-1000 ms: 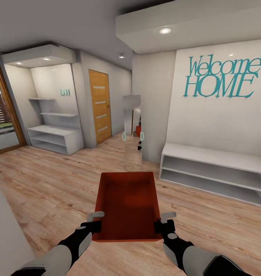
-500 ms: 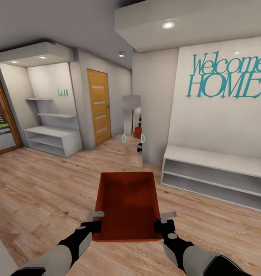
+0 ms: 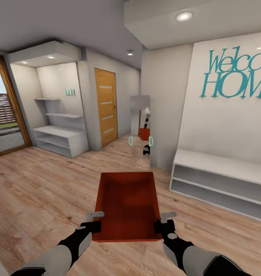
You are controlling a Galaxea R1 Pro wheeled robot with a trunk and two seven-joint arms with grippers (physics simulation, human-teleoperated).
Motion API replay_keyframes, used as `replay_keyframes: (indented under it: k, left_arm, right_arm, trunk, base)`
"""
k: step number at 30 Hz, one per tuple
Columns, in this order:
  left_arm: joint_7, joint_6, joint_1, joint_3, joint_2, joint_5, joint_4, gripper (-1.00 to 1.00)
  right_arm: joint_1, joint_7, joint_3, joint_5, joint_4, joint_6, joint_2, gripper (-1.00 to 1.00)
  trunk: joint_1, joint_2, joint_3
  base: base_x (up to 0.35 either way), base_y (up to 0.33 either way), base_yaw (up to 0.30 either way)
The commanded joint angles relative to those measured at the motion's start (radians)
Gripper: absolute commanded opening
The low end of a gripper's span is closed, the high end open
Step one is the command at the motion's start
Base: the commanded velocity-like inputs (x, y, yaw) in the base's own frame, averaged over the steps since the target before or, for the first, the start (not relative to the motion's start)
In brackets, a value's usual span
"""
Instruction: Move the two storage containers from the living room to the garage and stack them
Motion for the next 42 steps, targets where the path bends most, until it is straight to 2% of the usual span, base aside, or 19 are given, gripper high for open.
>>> replay_keyframes:
  k: [1,37,42]
  left_arm:
    - [0.009,-0.052,0.000,0.001,-0.001,-0.004,-0.004,-1.00]
    - [0.009,-0.052,0.000,0.001,0.000,-0.006,-0.004,-1.00]
    - [0.009,-0.052,0.000,0.001,0.000,-0.006,-0.004,-1.00]
  right_arm:
    - [0.000,0.008,-0.039,0.006,0.000,0.003,0.001,-1.00]
    - [0.000,0.007,-0.039,0.005,0.000,0.003,0.001,-1.00]
    - [0.000,0.007,-0.039,0.006,0.000,0.003,0.001,-1.00]
  trunk:
    - [0.001,-0.001,-0.001]
    - [0.001,-0.001,-0.001]
    - [0.001,-0.001,-0.001]
  base:
    - [0.322,0.000,0.271]
    - [0.322,0.000,0.273]
    - [0.321,0.000,0.103]
